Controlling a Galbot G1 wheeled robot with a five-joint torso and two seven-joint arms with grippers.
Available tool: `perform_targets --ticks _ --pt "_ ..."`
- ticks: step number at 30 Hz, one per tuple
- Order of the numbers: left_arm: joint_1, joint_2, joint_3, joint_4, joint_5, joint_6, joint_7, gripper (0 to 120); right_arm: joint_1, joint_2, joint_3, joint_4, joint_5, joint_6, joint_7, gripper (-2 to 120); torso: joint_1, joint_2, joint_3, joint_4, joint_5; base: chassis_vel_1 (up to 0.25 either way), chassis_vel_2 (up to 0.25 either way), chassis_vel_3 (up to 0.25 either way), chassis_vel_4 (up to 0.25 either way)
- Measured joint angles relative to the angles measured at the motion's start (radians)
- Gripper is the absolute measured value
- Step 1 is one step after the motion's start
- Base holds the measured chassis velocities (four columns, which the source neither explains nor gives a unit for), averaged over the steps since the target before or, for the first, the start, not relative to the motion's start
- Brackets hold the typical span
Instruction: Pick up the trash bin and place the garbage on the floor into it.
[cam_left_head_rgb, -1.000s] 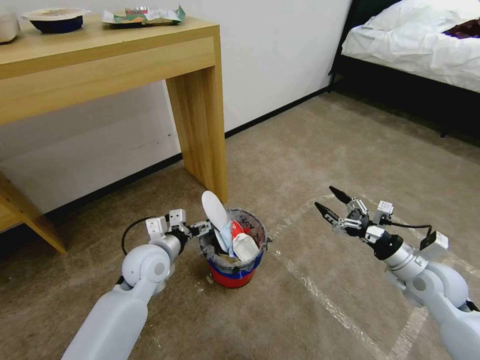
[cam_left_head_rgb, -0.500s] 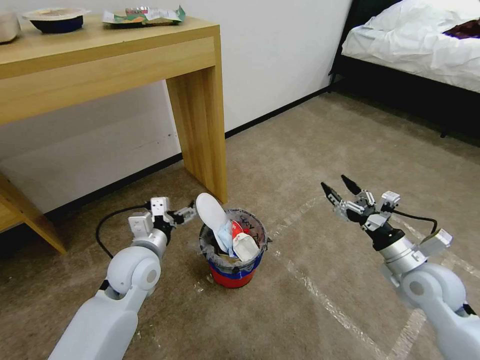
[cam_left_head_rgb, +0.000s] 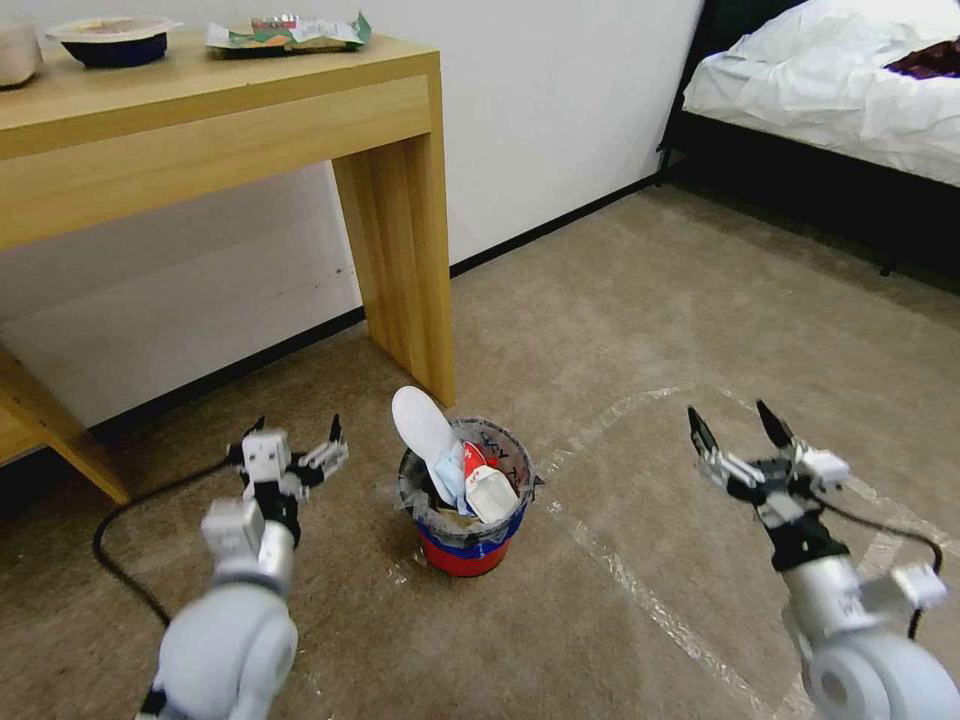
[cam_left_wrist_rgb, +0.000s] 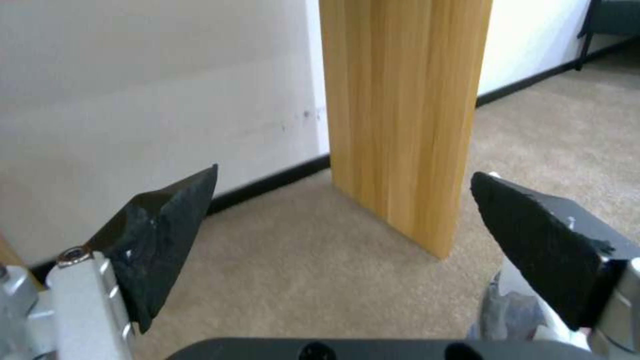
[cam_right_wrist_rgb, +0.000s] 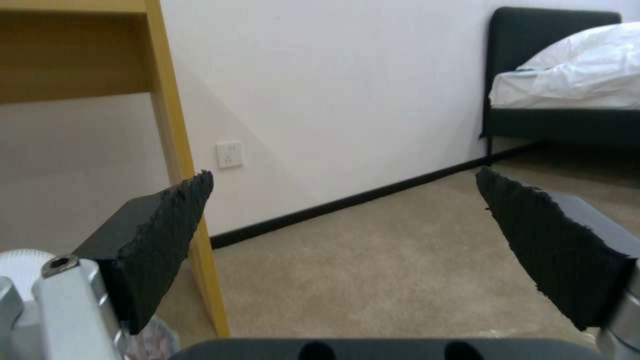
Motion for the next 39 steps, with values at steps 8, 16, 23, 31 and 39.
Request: perform_targets --ticks 8,16,23,31,39 --pt "0.029 -0.045 -0.033 -0.039 0.062 -0.039 0.040 100 -0.012 0.031 0.000 0.019 -0.048 0.005 0.001 100 0.000 0.000 0.000 0.0000 0.0000 0.000 0.000 0.000 0.000" --pt "0.014 -0.034 -0.055 -0.024 0.024 -0.044 0.034 100 0.001 0.039 -0.010 0.003 -0.053 0.010 0.002 100 0.000 0.000 0.000 0.0000 0.0000 0.000 0.000 0.000 0.000" --pt "0.005 -0.041 -0.043 -0.011 0.013 -0.045 0.019 100 0.007 0.040 -0.005 -0.004 -0.061 0.005 0.002 100 0.000 0.000 0.000 0.0000 -0.0001 0.000 0.000 0.000 0.000" --pt "0.004 -0.040 -0.041 -0.010 0.011 -0.041 0.018 100 0.006 0.039 -0.004 -0.005 -0.064 0.001 0.001 100 0.000 0.000 0.000 0.0000 -0.0001 0.000 0.000 0.000 0.000" --pt "0.003 -0.039 -0.040 -0.009 0.010 -0.040 0.017 100 0.006 0.039 -0.003 -0.006 -0.064 0.000 0.000 100 0.000 0.000 0.000 0.0001 0.0000 0.000 0.000 0.000 0.000"
